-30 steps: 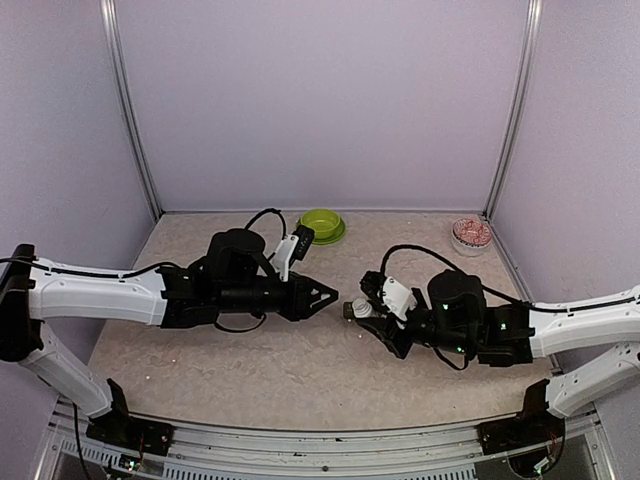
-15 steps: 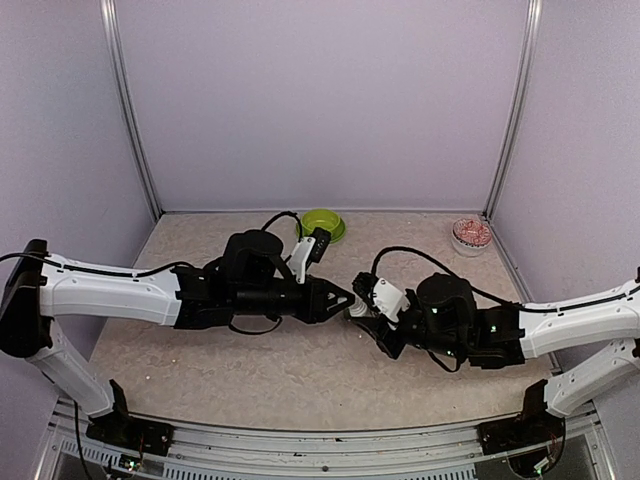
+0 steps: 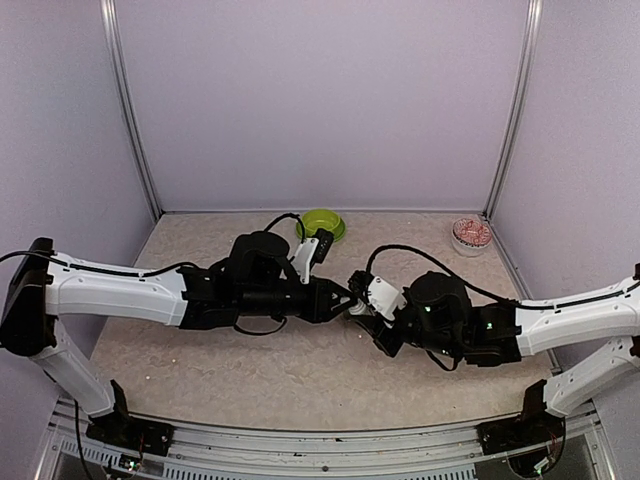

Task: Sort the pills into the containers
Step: Close the lid of the pill bottle.

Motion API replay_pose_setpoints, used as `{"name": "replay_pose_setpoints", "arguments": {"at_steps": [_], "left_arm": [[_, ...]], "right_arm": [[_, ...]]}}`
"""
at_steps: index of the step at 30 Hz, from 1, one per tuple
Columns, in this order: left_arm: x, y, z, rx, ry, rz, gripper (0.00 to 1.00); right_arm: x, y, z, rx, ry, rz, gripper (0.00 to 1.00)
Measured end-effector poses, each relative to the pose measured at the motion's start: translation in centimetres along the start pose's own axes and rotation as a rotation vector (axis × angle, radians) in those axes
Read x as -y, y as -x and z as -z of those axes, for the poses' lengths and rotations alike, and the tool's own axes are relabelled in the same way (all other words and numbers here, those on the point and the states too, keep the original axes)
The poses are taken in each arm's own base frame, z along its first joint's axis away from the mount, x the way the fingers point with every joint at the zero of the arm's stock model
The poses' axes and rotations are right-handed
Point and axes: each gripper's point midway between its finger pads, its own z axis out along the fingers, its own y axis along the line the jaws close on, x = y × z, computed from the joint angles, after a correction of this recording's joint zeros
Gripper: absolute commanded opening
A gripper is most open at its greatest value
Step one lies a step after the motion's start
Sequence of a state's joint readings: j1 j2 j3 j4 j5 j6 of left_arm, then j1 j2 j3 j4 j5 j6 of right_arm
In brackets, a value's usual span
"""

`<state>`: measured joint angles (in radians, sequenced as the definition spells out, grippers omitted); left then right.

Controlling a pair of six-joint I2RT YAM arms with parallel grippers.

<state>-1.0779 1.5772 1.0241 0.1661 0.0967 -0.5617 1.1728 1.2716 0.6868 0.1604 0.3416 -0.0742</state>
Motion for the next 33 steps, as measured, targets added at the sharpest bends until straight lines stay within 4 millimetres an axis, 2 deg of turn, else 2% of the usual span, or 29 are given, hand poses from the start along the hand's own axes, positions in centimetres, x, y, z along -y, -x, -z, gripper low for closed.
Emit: {"name": "replay_pose_setpoints", "arguments": {"at_steps": [24, 33], "left_arm": [[-0.9, -0.6, -1.2, -0.006, 0.039, 0.059, 0.2], [-0.8, -0.5, -1.3, 0.007, 0.031, 0.024, 0.2]], "right_arm": [[0.2, -1.0, -0.7, -0.086, -0.063, 0.03, 0.31], [0.0, -0.9, -0.6, -0.084, -0.055, 0.004, 0.29]]}}
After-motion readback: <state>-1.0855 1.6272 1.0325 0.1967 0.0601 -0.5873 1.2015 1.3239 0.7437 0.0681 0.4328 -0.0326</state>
